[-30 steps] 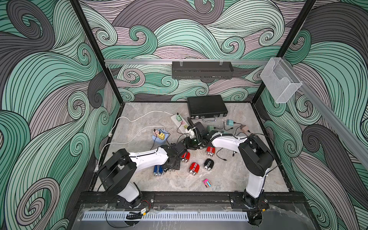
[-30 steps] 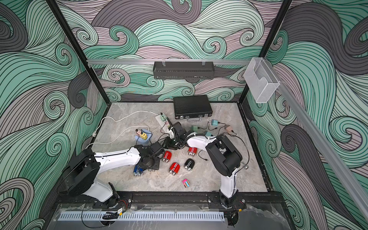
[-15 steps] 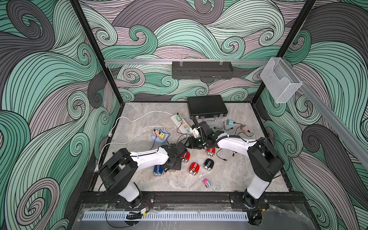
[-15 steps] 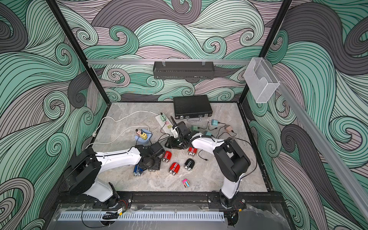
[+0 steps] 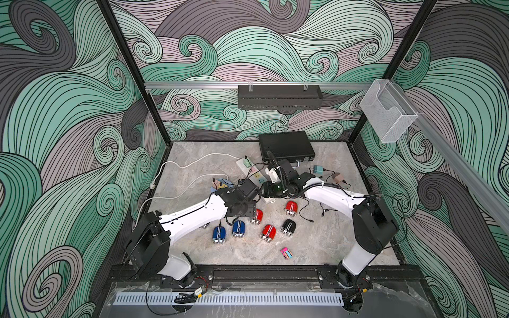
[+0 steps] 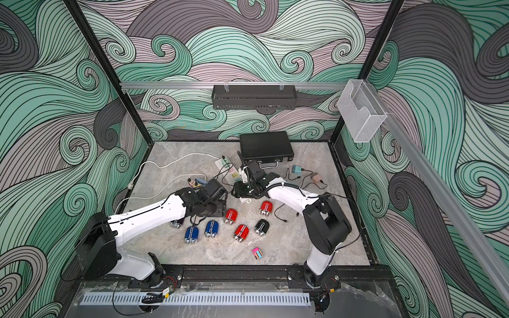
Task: Unplug the electric shaver
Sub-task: Place the electric shaver at the center of the board, then remove the plug from the socket.
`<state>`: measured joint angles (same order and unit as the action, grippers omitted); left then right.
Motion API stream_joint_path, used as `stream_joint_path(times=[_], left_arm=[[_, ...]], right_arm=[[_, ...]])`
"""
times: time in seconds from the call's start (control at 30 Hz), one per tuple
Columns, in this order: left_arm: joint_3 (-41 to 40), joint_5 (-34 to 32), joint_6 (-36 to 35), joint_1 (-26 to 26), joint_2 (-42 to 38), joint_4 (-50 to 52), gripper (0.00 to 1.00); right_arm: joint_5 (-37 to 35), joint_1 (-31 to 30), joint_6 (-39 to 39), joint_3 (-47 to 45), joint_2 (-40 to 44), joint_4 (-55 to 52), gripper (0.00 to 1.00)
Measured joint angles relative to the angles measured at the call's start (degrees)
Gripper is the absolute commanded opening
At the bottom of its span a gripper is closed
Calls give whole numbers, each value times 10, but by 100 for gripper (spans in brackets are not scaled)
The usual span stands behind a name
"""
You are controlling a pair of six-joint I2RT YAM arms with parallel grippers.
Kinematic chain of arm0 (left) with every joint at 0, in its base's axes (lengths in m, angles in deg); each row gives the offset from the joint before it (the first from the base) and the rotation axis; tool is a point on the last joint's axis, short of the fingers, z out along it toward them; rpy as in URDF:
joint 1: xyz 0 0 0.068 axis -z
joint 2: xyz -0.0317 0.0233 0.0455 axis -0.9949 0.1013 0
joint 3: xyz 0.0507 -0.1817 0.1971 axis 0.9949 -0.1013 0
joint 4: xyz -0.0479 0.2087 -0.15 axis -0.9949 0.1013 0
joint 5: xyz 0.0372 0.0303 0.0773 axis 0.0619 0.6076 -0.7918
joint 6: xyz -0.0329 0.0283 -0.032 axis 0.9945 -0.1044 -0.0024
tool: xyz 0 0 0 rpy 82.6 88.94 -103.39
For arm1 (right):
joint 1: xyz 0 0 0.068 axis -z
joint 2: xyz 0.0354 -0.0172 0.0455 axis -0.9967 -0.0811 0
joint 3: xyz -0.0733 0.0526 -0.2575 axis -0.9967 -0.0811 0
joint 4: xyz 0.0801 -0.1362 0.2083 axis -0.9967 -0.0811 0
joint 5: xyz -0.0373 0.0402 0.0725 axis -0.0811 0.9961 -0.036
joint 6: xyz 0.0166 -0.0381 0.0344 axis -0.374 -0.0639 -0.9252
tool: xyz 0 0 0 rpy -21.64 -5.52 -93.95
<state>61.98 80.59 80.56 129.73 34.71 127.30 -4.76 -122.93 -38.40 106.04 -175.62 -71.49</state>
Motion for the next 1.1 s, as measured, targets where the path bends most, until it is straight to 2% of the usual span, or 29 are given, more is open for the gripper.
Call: stream_joint_path(times=[0.3,0.47,0.57,0.8,1.0,1.1], left_arm=[[39,63,-21,-106,20,-27,71],[101,101,-42,-157,62,-38,65],[142,122,-54,-177,84,-48,58],[213,158,-68,-215,149,-62,55],[243,192,-70,-253,211,-69,48],[261,206,-72,-271,234,-70,48]], right_arm=[[-45,6,48,147,-52,-67,54],[-80,10,77,231,-110,-106,53],[-103,12,95,274,-141,-122,54],[-133,14,128,358,-203,-140,53],[-142,18,150,386,-243,-138,53],[-142,18,160,415,-268,-139,53]])
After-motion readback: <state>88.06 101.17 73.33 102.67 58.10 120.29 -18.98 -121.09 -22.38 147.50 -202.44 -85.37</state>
